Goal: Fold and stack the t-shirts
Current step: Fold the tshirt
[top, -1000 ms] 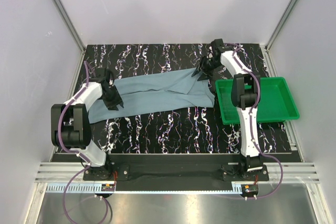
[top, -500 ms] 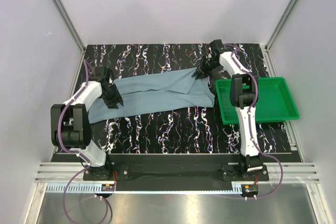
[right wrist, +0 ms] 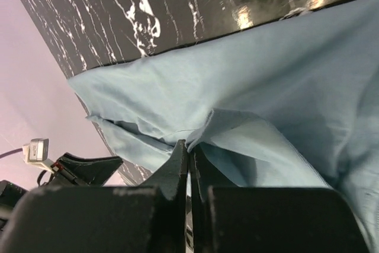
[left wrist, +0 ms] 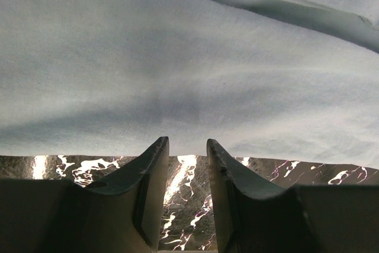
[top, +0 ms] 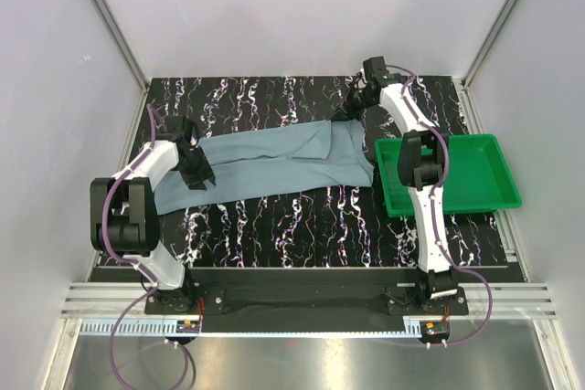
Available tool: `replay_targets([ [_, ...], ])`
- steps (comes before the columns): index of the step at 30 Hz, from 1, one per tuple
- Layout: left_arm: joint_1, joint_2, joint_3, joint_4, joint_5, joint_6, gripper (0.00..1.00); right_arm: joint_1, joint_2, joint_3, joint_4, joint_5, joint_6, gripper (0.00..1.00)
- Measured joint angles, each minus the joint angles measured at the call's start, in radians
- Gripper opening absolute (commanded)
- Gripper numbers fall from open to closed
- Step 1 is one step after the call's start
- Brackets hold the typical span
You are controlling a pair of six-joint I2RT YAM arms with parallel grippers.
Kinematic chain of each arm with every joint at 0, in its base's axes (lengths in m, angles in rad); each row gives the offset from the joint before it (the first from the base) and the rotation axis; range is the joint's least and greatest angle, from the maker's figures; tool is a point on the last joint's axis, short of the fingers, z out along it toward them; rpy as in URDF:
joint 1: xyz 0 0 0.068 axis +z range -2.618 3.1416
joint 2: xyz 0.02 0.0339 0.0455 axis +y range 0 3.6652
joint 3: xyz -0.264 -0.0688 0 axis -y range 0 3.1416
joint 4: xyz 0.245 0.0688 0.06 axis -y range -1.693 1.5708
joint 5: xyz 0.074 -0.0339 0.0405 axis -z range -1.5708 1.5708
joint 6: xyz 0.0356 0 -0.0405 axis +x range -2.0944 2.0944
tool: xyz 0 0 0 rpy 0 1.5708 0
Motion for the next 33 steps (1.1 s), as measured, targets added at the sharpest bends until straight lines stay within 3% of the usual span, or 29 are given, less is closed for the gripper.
replay_targets([
  [33, 0.000, 0.000, 0.000, 0.005, 0.000, 0.000, 0.37, 0.038, -0.027, 0.089, 0.019, -0.031, 0.081, 0.00],
])
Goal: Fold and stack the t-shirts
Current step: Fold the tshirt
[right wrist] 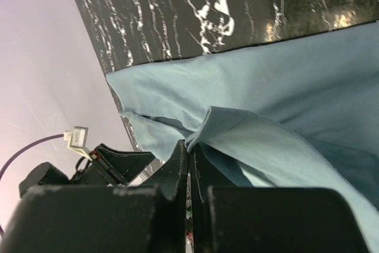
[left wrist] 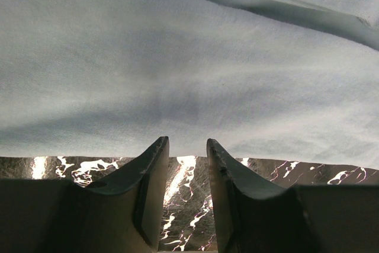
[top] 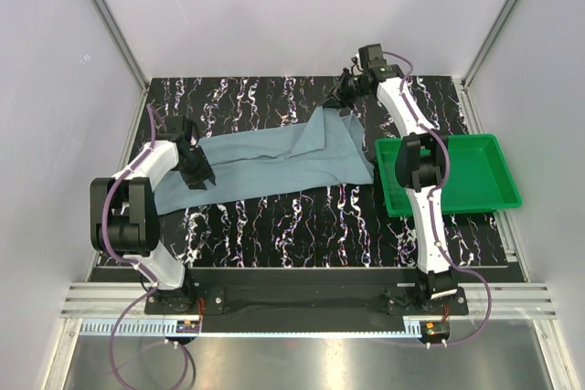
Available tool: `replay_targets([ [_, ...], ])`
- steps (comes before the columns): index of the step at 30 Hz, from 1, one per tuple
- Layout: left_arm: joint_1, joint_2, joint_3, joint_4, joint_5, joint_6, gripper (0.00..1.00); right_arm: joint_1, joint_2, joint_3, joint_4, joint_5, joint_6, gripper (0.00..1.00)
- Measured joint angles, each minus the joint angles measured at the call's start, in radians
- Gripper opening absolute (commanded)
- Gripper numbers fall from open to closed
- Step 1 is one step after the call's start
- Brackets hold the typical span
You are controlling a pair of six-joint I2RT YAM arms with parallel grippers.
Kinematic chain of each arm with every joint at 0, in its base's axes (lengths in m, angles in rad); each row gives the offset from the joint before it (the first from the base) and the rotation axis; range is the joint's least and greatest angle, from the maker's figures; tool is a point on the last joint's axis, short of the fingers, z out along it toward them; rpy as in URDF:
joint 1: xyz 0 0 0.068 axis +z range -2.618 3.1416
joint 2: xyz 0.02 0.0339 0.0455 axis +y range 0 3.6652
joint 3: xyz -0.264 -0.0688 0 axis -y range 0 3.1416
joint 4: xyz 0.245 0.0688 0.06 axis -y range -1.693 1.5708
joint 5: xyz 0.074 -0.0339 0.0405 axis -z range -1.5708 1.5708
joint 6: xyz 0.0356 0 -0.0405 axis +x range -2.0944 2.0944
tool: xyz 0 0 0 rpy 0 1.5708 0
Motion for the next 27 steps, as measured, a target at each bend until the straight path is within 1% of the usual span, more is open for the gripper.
replay_targets([
  [4, 0.000, 0.000, 0.000, 0.000, 0.000, 0.000, 0.37, 0.000, 0.000, 0.037, 0.010, -0.010, 0.006, 0.00],
  [10, 0.000, 0.000, 0.000, 0.000, 0.000, 0.000, 0.37, 0.000, 0.006, 0.040, 0.031, -0.039, 0.017, 0.00],
  [17, 0.000, 0.000, 0.000, 0.000, 0.001, 0.000, 0.37, 0.000, 0.008, -0.016, 0.040, -0.049, 0.017, 0.02],
  [23, 0.000, 0.000, 0.000, 0.000, 0.002, 0.000, 0.37, 0.000, 0.010, -0.045, 0.037, -0.049, 0.018, 0.07],
  [24, 0.000, 0.000, 0.000, 0.000, 0.002, 0.000, 0.37, 0.000, 0.010, -0.049, 0.037, -0.049, 0.018, 0.10],
  [25, 0.000, 0.000, 0.000, 0.000, 0.002, 0.000, 0.37, 0.000, 0.011, -0.050, 0.035, -0.048, 0.019, 0.30],
  [27, 0.000, 0.000, 0.000, 0.000, 0.001, 0.000, 0.37, 0.000, 0.015, -0.050, 0.029, -0.048, 0.022, 0.43],
])
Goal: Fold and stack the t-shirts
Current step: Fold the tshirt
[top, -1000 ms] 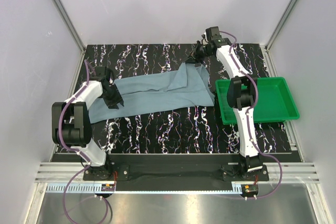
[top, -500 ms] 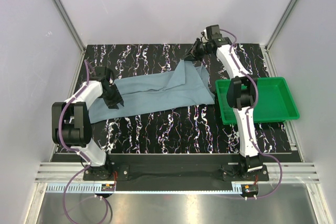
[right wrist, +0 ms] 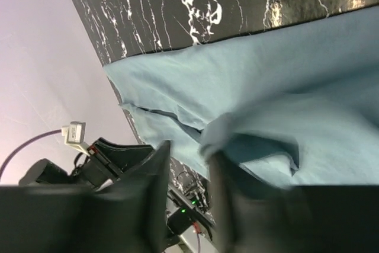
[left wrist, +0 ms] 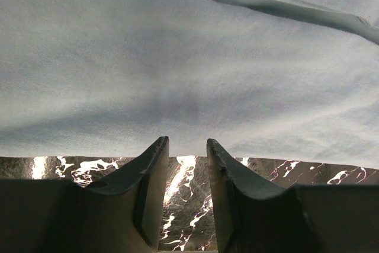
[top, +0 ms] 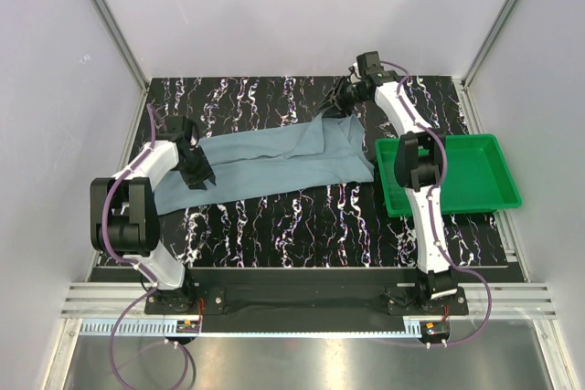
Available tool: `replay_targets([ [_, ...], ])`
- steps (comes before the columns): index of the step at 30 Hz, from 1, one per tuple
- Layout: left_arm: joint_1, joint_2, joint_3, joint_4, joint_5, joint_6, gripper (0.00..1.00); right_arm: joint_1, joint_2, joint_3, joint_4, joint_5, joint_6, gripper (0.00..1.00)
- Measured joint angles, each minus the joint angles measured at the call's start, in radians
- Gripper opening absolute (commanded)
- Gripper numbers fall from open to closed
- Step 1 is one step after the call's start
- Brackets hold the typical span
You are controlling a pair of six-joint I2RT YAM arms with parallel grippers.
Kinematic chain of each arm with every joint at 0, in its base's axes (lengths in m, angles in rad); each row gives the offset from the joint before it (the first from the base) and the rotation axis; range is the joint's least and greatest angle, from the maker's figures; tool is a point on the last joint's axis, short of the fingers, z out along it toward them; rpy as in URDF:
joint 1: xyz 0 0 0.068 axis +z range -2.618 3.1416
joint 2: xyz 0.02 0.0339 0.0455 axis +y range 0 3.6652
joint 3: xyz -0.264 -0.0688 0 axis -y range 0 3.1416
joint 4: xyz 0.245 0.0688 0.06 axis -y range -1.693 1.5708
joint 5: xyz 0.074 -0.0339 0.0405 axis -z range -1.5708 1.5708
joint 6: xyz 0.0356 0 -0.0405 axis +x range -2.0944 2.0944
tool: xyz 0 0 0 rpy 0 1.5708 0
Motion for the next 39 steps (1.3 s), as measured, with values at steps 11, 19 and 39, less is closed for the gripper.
replay_targets([
  [11, 0.000, 0.000, 0.000, 0.000, 0.000, 0.000, 0.38, 0.000, 0.039, 0.015, -0.164, 0.034, -0.195, 0.70],
  [19, 0.000, 0.000, -0.002, 0.000, 0.003, 0.000, 0.38, 0.008, 0.016, -0.140, -0.207, 0.053, -0.291, 0.64],
  [39, 0.000, -0.025, -0.038, 0.002, 0.003, 0.011, 0.38, 0.092, -0.018, -0.205, -0.140, 0.050, -0.262, 0.35],
])
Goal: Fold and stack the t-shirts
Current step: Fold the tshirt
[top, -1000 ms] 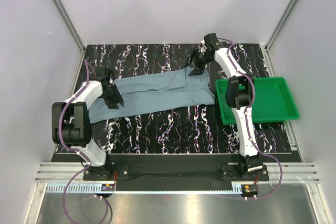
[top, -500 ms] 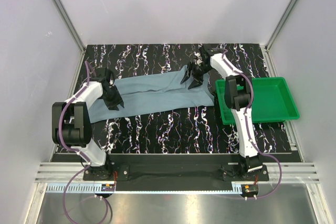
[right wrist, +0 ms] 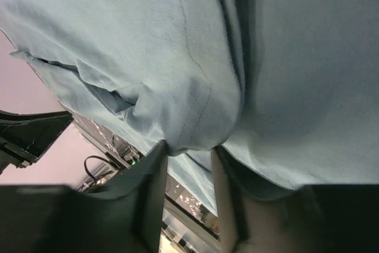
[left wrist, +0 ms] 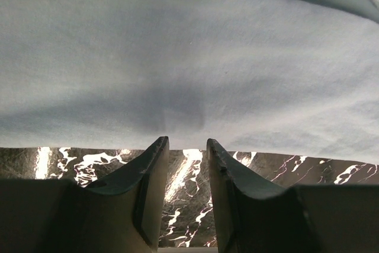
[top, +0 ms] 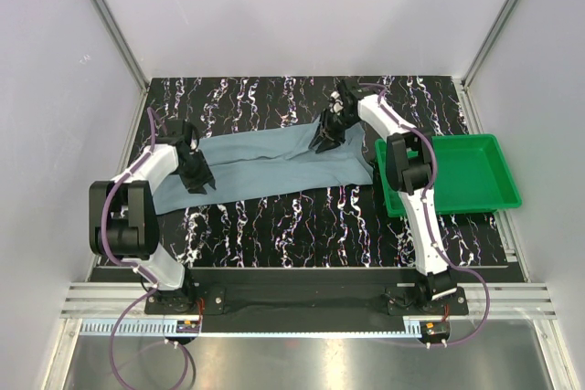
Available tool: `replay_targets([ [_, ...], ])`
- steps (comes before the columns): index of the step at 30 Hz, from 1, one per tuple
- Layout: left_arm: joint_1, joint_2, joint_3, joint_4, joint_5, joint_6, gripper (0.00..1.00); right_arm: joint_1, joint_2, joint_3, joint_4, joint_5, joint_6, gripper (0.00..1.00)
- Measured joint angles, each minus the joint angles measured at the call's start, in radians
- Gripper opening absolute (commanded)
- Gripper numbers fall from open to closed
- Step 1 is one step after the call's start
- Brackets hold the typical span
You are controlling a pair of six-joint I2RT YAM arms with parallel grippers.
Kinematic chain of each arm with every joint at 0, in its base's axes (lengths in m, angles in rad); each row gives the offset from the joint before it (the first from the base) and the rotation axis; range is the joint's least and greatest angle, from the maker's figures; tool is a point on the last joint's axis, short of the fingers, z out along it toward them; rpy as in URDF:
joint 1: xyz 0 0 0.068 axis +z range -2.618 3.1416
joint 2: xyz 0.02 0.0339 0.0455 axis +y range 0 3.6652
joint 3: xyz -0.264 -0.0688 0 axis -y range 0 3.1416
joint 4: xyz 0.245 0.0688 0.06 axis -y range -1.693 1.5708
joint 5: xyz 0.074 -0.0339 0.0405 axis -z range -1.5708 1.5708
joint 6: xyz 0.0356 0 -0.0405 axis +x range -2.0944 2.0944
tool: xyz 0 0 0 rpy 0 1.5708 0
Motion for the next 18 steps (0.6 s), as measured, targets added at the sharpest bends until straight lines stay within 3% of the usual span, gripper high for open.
replay_targets([
  [6, 0.000, -0.007, -0.013, 0.004, 0.000, 0.001, 0.38, 0.016, 0.006, 0.093, 0.055, -0.002, 0.043, 0.36],
  [10, 0.000, -0.016, -0.034, 0.005, 0.000, 0.001, 0.38, 0.057, 0.076, 0.274, 0.185, -0.044, 0.139, 0.60],
  [13, 0.000, -0.024, -0.037, -0.002, 0.000, 0.003, 0.38, 0.089, 0.152, 0.430, 0.249, -0.078, 0.198, 0.66],
  [15, 0.000, -0.039, -0.037, -0.005, -0.002, 0.008, 0.38, 0.101, 0.142, 0.417, 0.230, -0.080, 0.192, 0.65],
  [18, 0.000, -0.077, -0.037, -0.015, -0.021, 0.019, 0.38, 0.091, 0.038, 0.247, 0.157, -0.035, 0.134, 0.62],
])
